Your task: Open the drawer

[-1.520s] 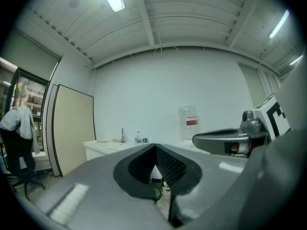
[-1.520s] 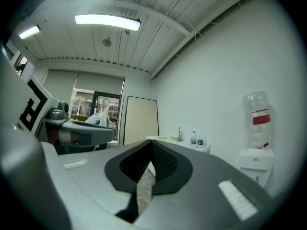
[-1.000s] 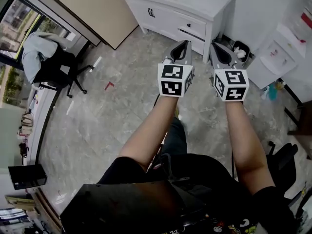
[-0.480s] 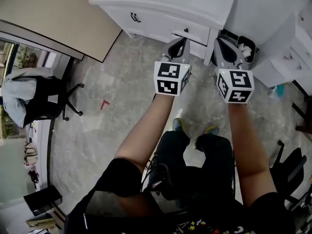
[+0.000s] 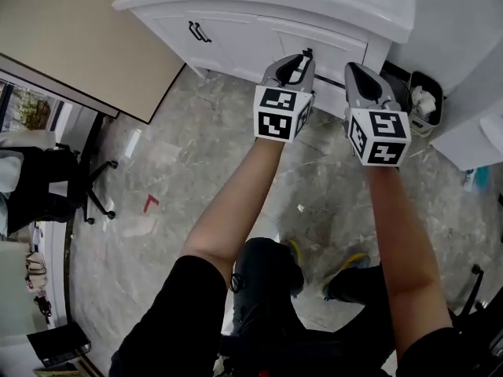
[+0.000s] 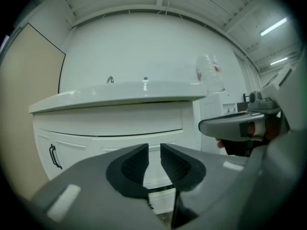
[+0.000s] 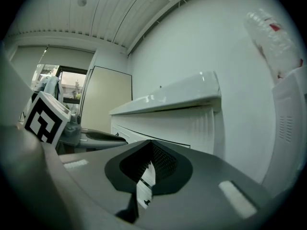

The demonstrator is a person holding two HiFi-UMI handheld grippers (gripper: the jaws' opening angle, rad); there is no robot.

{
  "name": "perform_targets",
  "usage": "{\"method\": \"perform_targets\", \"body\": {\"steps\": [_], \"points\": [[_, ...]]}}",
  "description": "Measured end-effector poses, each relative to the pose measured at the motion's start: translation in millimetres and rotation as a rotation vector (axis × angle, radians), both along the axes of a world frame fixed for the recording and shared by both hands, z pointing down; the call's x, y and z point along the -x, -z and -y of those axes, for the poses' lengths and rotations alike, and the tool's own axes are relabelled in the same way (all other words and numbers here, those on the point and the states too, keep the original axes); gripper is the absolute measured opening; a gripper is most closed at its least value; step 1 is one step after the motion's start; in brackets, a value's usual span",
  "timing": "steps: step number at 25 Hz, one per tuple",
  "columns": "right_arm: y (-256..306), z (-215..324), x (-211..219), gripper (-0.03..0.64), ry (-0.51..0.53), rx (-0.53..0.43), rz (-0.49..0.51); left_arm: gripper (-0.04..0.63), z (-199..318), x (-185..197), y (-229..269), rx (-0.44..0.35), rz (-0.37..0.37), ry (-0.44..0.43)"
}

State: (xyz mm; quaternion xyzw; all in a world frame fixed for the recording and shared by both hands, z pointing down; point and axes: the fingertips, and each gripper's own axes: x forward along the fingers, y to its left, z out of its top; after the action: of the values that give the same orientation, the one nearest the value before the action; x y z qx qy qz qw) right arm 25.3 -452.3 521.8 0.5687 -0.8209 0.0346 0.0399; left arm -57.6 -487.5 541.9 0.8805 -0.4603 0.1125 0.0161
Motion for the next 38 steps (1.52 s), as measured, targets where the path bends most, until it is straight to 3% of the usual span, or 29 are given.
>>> {"method": "perform_targets", "body": {"steps": [4,10,16,25,38], "points": [[-48.3,29.6,4.4,0.021,-0.008,-0.041,-0.009,0.138,52.3,-1.8,-55.0,0.000,0.003,0.038],[-84.4,49.4,6.0,0.021,-0.015,-0.084,0.004,0.169,91.6,0.0,-106.8,0.019,-0.059,0.053],[-93.7,52.8,0.2,0.021,-0.032,-0.095,0.000,0.170,109.0,-10.2,-120.4,0.023,-0.069,-0.003],[-87.7,46.3,-13.9,0.021,-0.042,-0.090,-0.007,0.143,113.1,-9.7,-117.2,0.059,-0.073,0.026],[-77.8,8.8,28.8,0.021,0.010,-0.103,-0.054,0.133,58.8,16.1,-115.7,0.087,-0.076,0.018]]}}
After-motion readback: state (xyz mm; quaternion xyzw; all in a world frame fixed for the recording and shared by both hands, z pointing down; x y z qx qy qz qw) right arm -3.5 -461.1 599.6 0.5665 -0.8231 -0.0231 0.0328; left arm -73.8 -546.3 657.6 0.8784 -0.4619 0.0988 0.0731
